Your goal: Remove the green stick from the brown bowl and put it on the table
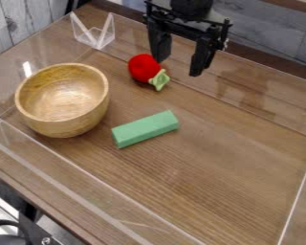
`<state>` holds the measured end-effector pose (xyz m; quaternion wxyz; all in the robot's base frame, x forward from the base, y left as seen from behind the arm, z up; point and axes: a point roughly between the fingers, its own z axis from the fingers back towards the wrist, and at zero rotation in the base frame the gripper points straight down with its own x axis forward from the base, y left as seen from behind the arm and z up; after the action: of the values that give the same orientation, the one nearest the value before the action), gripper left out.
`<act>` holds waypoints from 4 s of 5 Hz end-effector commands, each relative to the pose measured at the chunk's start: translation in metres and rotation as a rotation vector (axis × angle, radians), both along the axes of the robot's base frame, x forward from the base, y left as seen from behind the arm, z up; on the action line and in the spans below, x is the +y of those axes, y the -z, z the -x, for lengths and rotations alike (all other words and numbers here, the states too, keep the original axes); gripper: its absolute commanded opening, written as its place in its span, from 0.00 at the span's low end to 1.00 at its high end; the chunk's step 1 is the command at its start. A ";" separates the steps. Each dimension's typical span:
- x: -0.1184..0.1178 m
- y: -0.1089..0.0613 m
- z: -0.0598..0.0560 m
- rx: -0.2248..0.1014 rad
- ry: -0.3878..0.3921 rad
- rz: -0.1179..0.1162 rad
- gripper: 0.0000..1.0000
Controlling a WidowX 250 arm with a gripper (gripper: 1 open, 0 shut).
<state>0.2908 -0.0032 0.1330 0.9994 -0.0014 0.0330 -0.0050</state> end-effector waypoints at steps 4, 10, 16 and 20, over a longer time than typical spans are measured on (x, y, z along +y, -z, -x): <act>0.050 0.043 0.068 -0.044 0.435 0.028 1.00; 0.050 0.094 0.066 -0.061 0.689 0.064 1.00; 0.007 0.102 0.054 -0.081 0.706 0.128 0.00; 0.009 0.084 0.062 -0.130 0.698 0.140 0.00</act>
<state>0.2230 0.0040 0.0389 0.9343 -0.0680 -0.0120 -0.3498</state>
